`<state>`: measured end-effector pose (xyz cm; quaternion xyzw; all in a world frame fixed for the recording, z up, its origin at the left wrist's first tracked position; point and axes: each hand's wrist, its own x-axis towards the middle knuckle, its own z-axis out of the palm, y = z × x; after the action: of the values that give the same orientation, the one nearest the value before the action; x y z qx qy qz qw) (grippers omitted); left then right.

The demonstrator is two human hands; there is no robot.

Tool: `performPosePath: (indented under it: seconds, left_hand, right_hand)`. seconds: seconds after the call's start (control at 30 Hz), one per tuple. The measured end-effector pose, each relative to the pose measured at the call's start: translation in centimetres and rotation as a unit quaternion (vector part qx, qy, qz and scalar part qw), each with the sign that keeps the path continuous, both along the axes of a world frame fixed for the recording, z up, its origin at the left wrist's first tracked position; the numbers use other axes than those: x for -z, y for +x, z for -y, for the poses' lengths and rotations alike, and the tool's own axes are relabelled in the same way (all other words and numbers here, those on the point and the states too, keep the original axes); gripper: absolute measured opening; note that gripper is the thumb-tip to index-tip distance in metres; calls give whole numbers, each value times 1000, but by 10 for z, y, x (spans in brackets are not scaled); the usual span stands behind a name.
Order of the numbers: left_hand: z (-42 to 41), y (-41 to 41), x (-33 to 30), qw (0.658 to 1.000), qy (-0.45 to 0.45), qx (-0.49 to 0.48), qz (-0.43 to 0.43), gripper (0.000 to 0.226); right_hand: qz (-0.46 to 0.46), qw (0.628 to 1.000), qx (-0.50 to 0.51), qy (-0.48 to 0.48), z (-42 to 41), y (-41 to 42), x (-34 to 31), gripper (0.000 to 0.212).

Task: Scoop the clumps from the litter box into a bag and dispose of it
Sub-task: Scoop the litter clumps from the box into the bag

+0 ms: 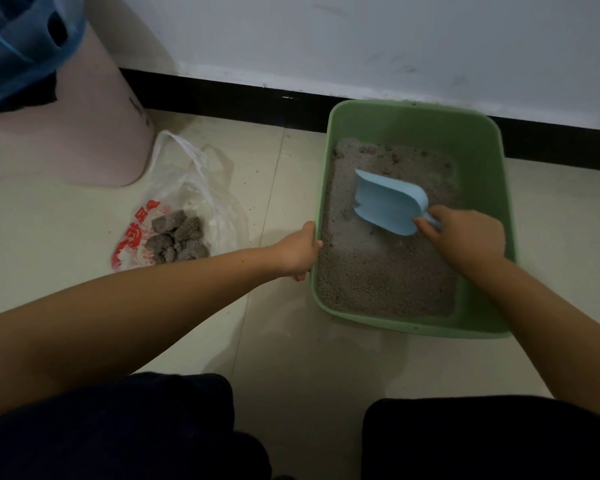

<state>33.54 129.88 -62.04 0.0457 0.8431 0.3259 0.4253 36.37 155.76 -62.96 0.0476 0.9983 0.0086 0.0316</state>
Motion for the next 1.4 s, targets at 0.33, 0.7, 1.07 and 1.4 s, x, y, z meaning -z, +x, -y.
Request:
performPosePath:
  seconds: [0.33, 0.7, 1.07, 1.4]
  left_hand:
    - [0, -1, 2, 1000, -2, 0, -7, 30]
    - [0, -1, 5, 1000, 0, -4, -5, 30]
    - [-1, -1, 4, 1000, -13, 4, -14, 30]
    - [9, -4, 12, 998, -26, 42, -40, 43]
  right_hand:
    - [16, 999, -43, -3, 5, 13, 5, 39]
    - [13, 998, -40, -56, 22, 13, 7, 39]
    - [61, 918, 96, -379, 13, 33, 17, 38]
    - [63, 884, 114, -449, 18, 33, 7, 38]
